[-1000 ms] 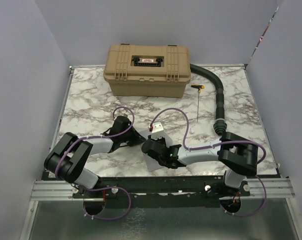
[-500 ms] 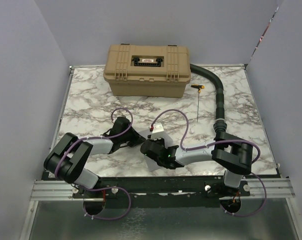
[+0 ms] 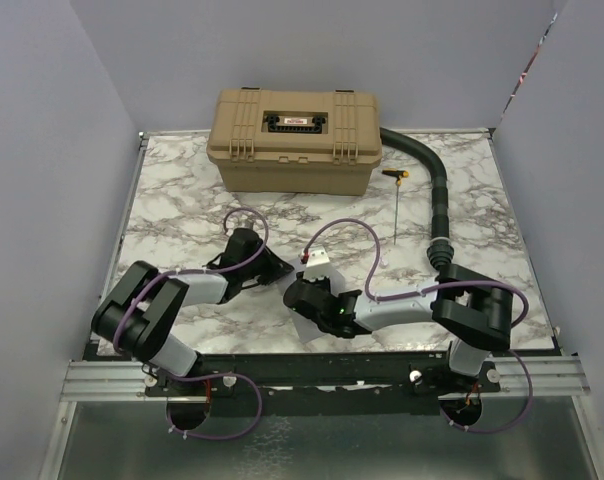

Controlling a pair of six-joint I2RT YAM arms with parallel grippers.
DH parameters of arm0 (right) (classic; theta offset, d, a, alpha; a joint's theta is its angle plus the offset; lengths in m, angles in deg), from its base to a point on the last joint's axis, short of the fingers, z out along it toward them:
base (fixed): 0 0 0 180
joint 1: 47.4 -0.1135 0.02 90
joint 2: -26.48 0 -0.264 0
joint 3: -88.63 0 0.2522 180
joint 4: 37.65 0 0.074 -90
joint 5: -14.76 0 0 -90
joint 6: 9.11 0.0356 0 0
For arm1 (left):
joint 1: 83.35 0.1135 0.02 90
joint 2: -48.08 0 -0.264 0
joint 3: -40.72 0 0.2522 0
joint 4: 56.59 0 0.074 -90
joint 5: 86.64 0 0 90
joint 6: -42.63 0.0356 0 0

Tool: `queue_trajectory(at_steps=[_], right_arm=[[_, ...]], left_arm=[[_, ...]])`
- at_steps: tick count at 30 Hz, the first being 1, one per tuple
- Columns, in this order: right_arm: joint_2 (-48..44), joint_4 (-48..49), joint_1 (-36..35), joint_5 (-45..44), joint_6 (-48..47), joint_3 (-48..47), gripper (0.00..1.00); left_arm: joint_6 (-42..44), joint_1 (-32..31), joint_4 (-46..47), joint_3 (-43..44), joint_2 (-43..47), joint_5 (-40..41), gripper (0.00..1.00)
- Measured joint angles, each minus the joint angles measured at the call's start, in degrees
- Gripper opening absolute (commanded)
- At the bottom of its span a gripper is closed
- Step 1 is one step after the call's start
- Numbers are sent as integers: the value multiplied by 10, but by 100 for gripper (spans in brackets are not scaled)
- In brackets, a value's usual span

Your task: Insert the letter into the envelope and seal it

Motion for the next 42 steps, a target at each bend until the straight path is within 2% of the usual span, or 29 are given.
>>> queue_trajectory(at_steps=[5,19,34,42], right_arm=[[-10,-11,0,7,5,7,0],[-75,-28,0,22,33,68,0],[2,-105,43,19,91,-42,0],[4,-129,18,18,116,-47,0]], left_arm=[[3,2,21,22,-69,-7,0],[60,0,-31,61,-80,-15,0],[81,3,-30,64,-90,-30,0],[78,5,-28,64,-93,-34,0]])
